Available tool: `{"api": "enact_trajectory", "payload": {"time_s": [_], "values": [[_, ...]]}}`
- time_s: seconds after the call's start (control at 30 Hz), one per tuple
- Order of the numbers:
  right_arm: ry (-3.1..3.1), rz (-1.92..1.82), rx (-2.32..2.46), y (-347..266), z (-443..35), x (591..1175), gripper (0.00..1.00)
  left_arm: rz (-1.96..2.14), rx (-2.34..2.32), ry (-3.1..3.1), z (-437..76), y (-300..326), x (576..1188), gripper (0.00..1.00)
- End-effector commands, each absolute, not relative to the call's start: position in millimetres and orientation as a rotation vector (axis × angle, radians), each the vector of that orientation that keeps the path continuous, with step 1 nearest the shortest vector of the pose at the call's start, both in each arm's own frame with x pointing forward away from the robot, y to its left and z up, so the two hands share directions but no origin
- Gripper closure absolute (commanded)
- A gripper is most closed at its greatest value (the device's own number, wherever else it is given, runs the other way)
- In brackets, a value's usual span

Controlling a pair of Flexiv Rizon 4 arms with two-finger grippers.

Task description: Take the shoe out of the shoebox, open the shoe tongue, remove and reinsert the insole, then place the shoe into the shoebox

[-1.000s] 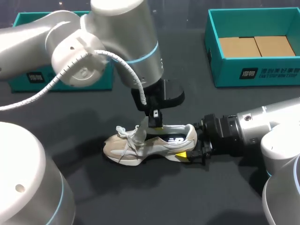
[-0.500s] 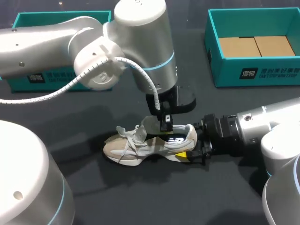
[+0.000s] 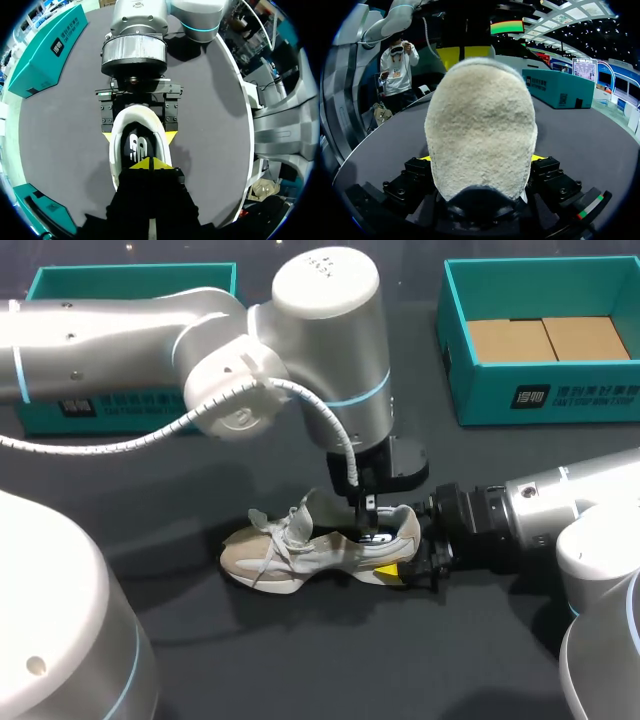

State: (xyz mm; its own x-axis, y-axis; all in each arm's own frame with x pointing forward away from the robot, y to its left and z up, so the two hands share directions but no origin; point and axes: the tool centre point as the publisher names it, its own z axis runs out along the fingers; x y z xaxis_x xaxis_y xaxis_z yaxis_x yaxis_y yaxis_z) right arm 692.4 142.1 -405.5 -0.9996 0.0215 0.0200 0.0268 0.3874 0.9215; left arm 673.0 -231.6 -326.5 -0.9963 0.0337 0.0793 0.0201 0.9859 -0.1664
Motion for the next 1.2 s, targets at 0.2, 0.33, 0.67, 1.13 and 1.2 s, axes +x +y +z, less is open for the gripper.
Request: {"api": "enact_trajectory", "payload": {"time_s": [0.2,0.33,0.67,1.13,1.2], "values": [[-2.617,-1.729,-0.048,145.3,-406.4,692.2,1.00,0.213,-0.077,-3.021,-341.7,-235.2,676.2,1.00],[-2.617,-1.729,-0.048,145.3,-406.4,692.2,1.00,0.213,-0.077,-3.021,-341.7,-235.2,676.2,1.00],[-2.617,-1.729,-0.048,145.3,-406.4,692.2,1.00,0.149,-0.041,-2.990,-363.7,-227.6,680.3,1.00],[-2.617,-1.729,-0.048,145.3,-406.4,692.2,1.00,0.115,-0.064,-2.970,-367.3,-197.4,667.4,1.00],[-2.617,-1.729,-0.048,145.3,-406.4,692.2,1.00,0.116,-0.073,-2.969,-367.1,-195.0,665.3,1.00]]}}
